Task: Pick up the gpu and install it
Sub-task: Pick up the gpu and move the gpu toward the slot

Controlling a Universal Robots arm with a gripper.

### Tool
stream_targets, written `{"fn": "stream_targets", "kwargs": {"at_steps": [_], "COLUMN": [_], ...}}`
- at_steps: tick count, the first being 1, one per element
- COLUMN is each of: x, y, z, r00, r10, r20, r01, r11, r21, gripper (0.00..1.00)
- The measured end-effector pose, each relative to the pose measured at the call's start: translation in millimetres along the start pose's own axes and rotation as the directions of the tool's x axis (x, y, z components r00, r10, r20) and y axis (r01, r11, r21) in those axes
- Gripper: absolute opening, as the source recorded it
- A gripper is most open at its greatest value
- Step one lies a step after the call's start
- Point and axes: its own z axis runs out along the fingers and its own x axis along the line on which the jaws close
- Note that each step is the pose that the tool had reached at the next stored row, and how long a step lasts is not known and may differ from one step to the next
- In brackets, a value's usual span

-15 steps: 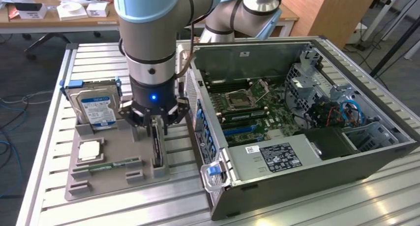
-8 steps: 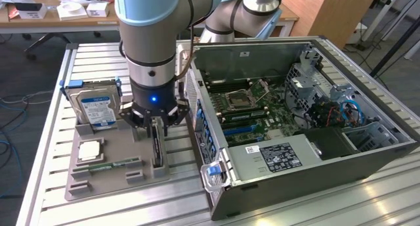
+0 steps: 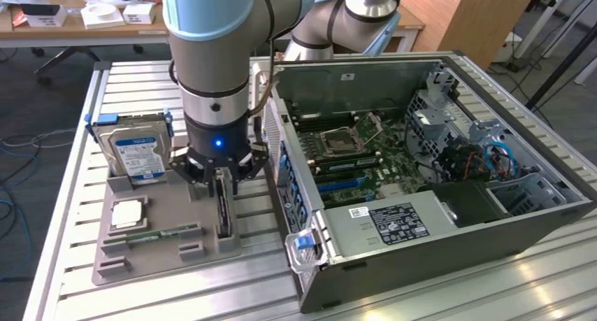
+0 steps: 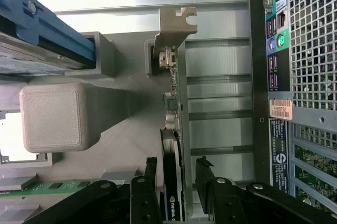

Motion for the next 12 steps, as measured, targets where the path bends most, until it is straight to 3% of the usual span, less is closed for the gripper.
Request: {"fn": "stream_targets", "kwargs": {"at_steps": [12], "x": [2.1], "y": [-0.3], "z": [3.7], "r00": [1.0], "r10": [-0.005], "r20": [-0.0003], "r01": [0.005], "r11": [1.0], "r21": [0.0001], "gripper": [0.43]}}
